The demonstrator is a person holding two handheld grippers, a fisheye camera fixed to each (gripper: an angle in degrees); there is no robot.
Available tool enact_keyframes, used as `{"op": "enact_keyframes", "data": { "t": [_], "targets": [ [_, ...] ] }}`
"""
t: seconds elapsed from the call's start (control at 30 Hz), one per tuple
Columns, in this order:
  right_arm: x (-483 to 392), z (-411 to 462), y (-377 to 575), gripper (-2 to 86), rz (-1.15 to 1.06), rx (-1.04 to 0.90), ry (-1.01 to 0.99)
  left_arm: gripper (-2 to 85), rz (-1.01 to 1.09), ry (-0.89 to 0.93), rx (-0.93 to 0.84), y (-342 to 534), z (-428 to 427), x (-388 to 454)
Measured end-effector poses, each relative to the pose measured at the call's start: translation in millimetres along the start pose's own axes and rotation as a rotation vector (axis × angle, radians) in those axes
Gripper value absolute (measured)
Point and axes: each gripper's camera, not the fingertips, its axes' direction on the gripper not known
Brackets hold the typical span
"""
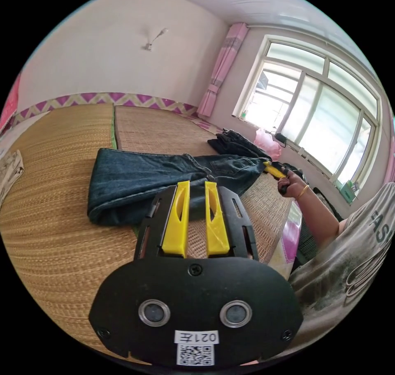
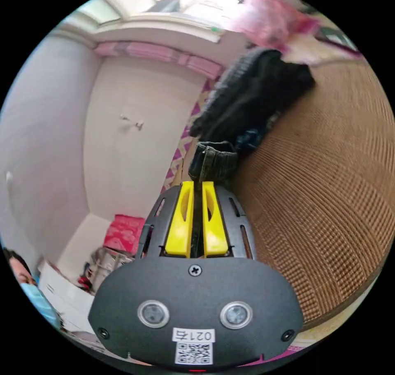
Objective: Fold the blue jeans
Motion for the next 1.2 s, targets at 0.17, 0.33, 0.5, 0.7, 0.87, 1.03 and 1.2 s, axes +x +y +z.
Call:
{"op": "enact_keyframes", "data": {
  "t": [0.17, 0.33, 0.5, 0.7, 0.87, 1.03, 1.2],
  "targets": [
    [-275, 101, 87, 2.2, -0.645, -0.123, 0.115, 4.3, -0.047, 0.014, 0.044, 25, -40, -42],
    [-457, 254, 294, 1.8, -1.222, -0.275, 0.189, -0.1, -0.128, 0.012, 0.019, 52, -63, -80],
    [-483, 417, 500, 1.6, -1.483, -0.593, 0.18, -0.9, -0.144, -0.035, 0.009, 86, -79, -104],
    [-455, 474, 574, 2.0, -1.396, -0.674, 0.167, -0.9, -0.123, -0.106, -0.044, 127, -94, -130],
    [-407, 517, 644, 5.1, -1.452, -0.755, 0.212, -1.0, -0.19, -0.127, -0.004, 143, -90, -157],
    [-392, 484, 585, 5.2, -1.201, -0.831, -0.048, -1.0, -0.191, -0.136, 0.015, 141, -68, -170],
    [-309, 521, 576, -0.1, -1.111, -0.815, 0.132, -0.9, -0.123, -0.179, 0.086, 111, -23, -164]
  ]
}}
